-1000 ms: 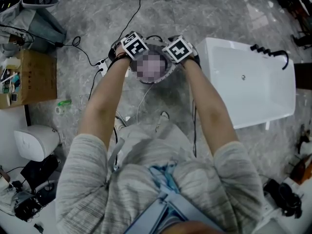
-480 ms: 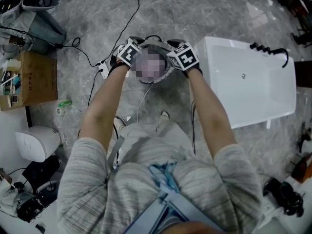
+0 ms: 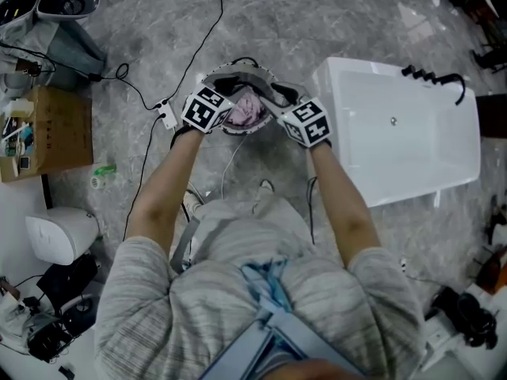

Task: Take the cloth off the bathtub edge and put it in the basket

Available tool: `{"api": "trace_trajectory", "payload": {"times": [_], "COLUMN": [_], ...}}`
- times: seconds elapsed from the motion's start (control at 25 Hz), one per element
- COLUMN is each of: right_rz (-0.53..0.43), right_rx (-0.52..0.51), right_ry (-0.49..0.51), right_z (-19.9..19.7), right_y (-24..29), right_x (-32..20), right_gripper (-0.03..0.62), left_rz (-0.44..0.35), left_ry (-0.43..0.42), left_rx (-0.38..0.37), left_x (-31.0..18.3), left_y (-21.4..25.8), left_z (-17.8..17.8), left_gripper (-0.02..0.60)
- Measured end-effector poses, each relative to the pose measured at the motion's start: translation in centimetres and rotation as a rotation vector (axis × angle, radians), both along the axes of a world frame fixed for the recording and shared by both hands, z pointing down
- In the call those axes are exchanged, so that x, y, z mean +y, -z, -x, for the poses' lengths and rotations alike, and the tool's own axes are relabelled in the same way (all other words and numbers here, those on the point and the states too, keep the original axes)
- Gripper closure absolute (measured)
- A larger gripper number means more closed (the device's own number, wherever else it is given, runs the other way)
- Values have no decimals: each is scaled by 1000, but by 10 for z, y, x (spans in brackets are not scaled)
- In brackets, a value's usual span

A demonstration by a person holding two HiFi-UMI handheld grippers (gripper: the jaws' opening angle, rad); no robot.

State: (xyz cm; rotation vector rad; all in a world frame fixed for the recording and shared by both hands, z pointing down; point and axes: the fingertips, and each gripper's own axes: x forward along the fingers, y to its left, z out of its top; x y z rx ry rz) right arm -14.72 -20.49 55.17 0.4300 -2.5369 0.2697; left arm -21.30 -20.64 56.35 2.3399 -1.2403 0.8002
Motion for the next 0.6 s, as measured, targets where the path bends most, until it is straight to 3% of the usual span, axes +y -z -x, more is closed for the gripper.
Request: {"api": "trace_trajectory", "payload": {"times": [0.28,0.48,0.6], "right_rz": [-10,33,28], "right_rx": [-160,-290,-329], "right_ry": [-19,-60,-58], "right_z": [-20,-43,-59], "right_y": [45,72,87], "right_x": [44,69,82], "right_gripper": [414,418,518], "left_rz": [-116,-191,-238], "left_ry": [18,29,62], "left_rx": [140,228,270], "left_x": [41,74,88], "left_y": [38,67,85], "left_z": [-34,-53,-59], "left_gripper": [460,460,501]}}
